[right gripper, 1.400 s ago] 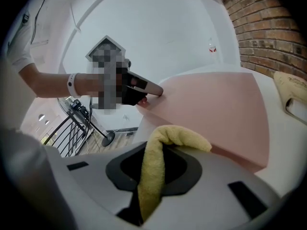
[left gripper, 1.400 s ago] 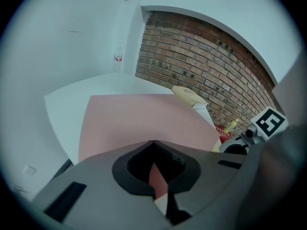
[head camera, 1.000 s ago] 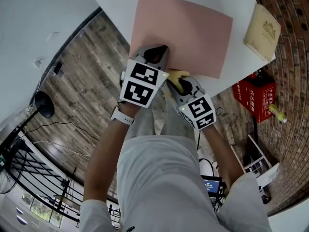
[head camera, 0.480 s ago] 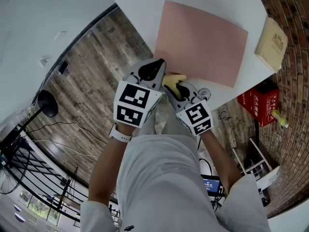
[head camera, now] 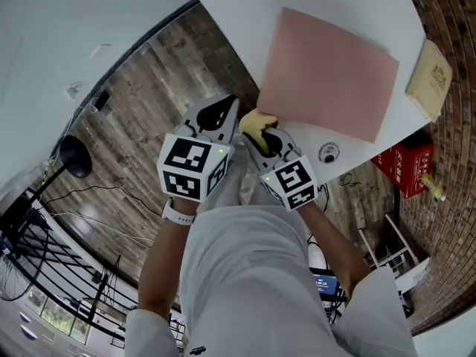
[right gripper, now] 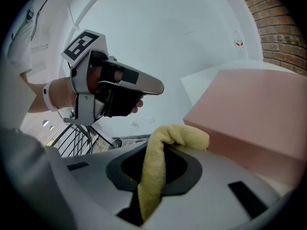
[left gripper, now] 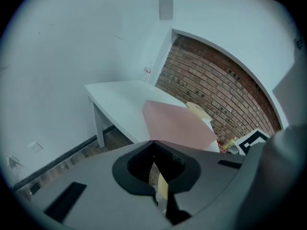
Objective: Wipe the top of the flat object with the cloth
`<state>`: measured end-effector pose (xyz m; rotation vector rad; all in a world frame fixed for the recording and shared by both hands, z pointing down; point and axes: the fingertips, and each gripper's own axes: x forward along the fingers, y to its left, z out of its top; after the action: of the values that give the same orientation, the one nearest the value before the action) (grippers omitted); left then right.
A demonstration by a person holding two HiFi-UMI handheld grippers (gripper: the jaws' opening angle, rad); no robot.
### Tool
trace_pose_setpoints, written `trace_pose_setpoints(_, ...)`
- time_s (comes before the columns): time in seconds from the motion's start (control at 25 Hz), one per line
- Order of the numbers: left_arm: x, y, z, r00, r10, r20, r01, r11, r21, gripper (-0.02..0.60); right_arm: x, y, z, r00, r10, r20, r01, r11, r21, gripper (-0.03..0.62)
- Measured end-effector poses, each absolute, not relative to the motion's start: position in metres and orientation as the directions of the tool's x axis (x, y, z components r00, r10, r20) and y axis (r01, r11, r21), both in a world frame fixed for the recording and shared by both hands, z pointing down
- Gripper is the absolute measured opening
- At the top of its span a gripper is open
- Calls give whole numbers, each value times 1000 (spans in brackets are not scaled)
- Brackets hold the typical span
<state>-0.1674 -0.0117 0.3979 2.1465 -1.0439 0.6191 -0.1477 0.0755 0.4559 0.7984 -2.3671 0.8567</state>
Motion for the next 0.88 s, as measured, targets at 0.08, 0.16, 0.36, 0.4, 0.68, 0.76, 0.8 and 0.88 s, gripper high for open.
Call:
trace_pose_setpoints(0.08,-174,-15,399,568,-505,650,-815,-454,359,18,-160,75,453,-714,-346,609,-653,645,-398,61)
trace_pose_setpoints(0.16,-178,-16,401,569,-504,650,-815,-447,368,18,-168,74,447,-719,-350,600,-650,643,-405,61)
trace_pose_setpoints(0.36,-187,-24,395,570,-523,634,-817,-441,371,18,-184,64,425,-723,-349,596,-640,664,-387,61)
trace_pose_setpoints(0.4,-189,-27,393,569,-529,629,-818,-439,371,18,-187,62,421,-724,-346,597,-633,677,-375,61)
trace_pose_setpoints(0.68,-198,-34,386,572,-544,614,-818,-439,372,18,-164,29,425,-575,-404,712,-788,508,-348,63)
trace_pose_setpoints(0.76,-201,-36,384,573,-548,610,-817,-436,376,18,-153,19,428,-527,-414,742,-830,441,-342,63)
trace_pose_setpoints(0.8,-203,-37,384,574,-549,608,-817,-434,379,18,-148,14,429,-506,-416,756,-844,420,-334,63)
trace_pose_setpoints(0.88,-205,-38,384,575,-551,605,-817,-431,383,18,-141,6,428,-475,-418,774,-861,402,-311,63)
